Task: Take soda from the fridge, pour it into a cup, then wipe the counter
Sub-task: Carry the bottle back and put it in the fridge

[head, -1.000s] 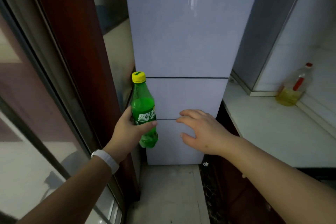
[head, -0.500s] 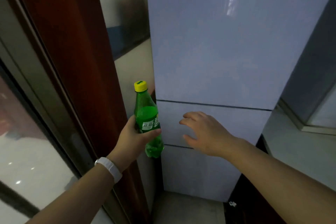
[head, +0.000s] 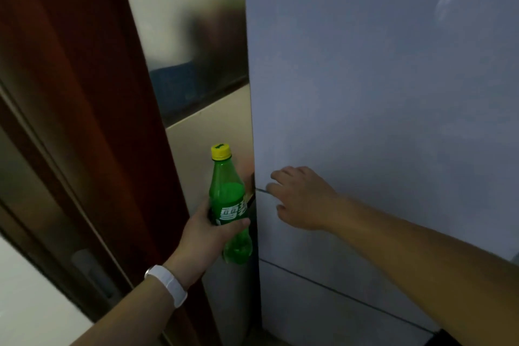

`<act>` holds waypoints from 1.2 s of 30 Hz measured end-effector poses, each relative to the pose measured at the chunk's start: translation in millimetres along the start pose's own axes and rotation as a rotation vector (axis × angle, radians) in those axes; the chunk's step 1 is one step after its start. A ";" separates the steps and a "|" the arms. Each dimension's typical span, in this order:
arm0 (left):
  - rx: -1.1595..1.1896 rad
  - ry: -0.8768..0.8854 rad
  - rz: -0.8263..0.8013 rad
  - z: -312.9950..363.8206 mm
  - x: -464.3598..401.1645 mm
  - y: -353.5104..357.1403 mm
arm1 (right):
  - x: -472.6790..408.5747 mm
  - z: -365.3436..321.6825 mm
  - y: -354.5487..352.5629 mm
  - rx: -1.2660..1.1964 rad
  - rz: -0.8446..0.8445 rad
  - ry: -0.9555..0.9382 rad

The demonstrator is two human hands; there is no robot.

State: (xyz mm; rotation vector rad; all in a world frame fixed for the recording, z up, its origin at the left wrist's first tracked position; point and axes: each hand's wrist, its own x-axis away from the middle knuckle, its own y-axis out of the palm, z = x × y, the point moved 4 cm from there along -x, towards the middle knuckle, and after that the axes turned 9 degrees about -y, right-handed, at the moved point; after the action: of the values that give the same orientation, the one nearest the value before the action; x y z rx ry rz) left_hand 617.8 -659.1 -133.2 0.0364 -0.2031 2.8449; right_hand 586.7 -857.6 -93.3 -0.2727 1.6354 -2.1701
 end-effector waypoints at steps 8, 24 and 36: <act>0.076 -0.052 0.014 -3.6 -30.3 12.1 | -65.0 23.1 -1.5 0.119 -0.004 -0.113; 0.151 -0.072 0.004 0.0 -79.4 9.7 | -136.0 53.8 24.5 0.834 -0.345 -0.209; 0.155 -0.059 0.048 10.9 -72.0 5.2 | -142.5 46.9 26.3 0.784 -0.323 -0.153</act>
State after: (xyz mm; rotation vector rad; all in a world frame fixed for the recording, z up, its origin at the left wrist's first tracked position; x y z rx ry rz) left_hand 685.4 -686.0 -126.4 0.1503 0.0049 2.9034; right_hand 738.4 -843.0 -92.2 -0.4629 0.5954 -2.7508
